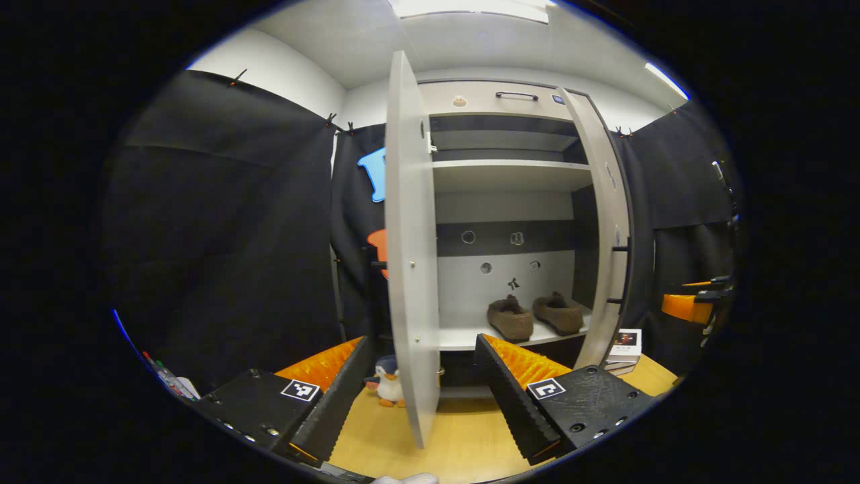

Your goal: Grab one shoe with the right hand and put it into the shoe cabinet, grab the other shoe with the left hand and put it into the shoe cabinet; then close the right door with the right hand and the left door with the left hand.

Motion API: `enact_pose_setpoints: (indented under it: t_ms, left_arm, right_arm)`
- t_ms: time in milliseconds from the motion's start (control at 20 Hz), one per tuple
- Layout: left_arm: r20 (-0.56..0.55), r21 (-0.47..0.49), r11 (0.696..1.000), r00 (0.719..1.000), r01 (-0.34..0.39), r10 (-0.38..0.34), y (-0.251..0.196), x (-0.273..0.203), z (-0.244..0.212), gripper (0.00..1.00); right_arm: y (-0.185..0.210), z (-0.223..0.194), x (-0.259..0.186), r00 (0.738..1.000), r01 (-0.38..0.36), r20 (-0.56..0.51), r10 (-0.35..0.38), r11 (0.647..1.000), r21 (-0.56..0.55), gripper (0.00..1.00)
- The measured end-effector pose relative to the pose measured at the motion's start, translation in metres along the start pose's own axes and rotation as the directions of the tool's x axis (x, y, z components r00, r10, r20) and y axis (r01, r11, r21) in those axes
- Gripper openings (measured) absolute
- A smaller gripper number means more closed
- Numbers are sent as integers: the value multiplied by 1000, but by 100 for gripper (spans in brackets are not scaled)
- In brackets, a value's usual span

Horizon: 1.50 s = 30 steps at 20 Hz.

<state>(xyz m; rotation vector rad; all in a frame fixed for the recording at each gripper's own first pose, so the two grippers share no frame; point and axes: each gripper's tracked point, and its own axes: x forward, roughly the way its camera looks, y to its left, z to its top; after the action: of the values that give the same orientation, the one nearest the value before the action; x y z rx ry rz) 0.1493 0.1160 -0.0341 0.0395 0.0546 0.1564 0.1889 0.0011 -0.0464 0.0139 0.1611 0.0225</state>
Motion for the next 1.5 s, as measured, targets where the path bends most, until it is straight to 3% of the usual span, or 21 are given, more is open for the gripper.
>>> enact_pose_setpoints:
  t_ms: [250, 450, 650, 700, 750, 900, 1150, 1500]
  left_arm:
    - [43, 8, 993, 992, -119, 118, 76, 31, 13, 96]
    - [23, 19, 993, 993, -118, 117, 96, 68, 2, 97]
    - [24, 15, 997, 996, -81, 81, 87, 82, -4, 97]
    - [32, 18, 997, 996, -81, 80, 87, 82, -4, 83]
    - [39, 17, 997, 997, -74, 73, 86, 81, -2, 93]
    - [62, 10, 999, 997, -40, 40, 77, 78, 4, 93]
    - [60, 8, 999, 997, -52, 51, 65, 74, 4, 87]
    - [63, 18, 998, 996, 57, -58, -1, 64, 8, 87]
  right_arm:
    - [6, -18, -13, 999, 36, -38, -35, 999, 11, 99]
    - [9, -24, -22, 996, 73, -48, -72, 997, 20, 99]
    - [7, -30, -29, 994, 100, -57, -98, 995, 27, 99]
    - [6, -31, -30, 993, 102, -60, -100, 994, 27, 100]
    - [5, -31, -30, 993, 108, -59, -106, 994, 28, 99]
    - [3, -34, -31, 992, 112, -64, -109, 993, 44, 100]
    - [-1, -34, -33, 993, 107, -61, -104, 993, 51, 99]
    - [-12, -35, -37, 995, 83, -62, -79, 995, 61, 99]
